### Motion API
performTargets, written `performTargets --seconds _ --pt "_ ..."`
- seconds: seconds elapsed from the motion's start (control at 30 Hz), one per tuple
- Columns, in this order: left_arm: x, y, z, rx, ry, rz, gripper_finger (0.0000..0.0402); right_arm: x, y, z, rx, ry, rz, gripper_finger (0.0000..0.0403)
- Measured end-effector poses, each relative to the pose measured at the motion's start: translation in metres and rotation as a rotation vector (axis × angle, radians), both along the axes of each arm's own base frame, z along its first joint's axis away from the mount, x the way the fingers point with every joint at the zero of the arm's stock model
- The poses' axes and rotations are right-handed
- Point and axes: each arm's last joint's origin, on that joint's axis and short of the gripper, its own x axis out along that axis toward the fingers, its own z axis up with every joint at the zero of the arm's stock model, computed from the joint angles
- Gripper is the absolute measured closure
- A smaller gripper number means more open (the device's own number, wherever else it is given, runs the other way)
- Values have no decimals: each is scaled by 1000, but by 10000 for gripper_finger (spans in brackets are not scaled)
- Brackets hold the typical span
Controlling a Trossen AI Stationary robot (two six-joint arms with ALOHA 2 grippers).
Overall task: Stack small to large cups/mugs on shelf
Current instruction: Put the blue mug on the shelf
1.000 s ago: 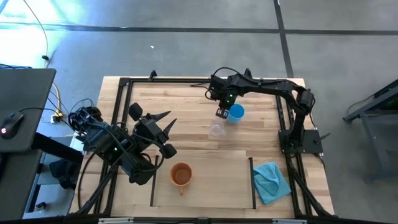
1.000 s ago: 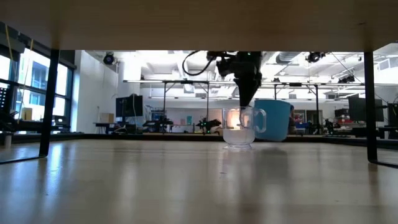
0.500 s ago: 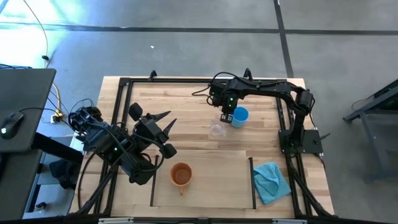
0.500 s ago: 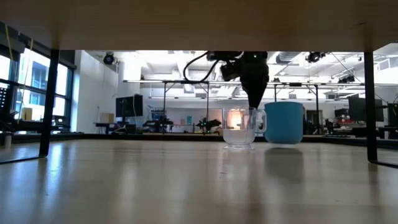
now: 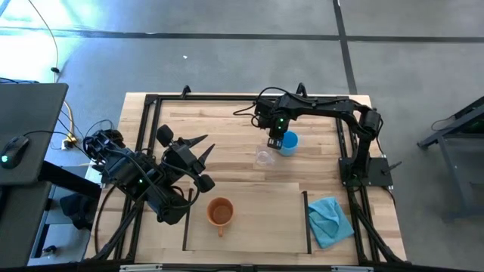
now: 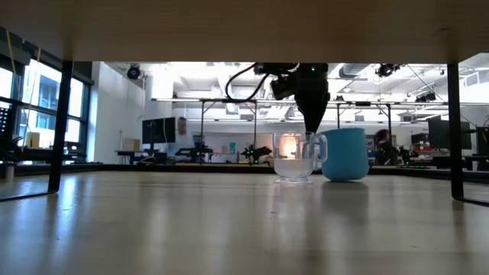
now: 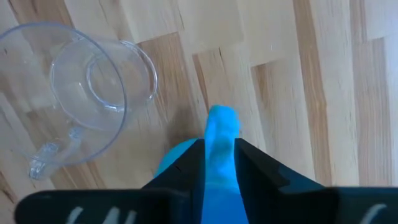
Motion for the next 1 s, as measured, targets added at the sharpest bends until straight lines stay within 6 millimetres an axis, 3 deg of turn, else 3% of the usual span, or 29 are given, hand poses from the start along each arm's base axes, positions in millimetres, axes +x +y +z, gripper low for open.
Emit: performTargets --seconds 0.53,1.0 --pt "0 0 0 0 0 0 277 3 0 0 46 -43 -46 320" --pt "0 0 0 4 23 -10 277 3 1 1 55 -47 -72 227"
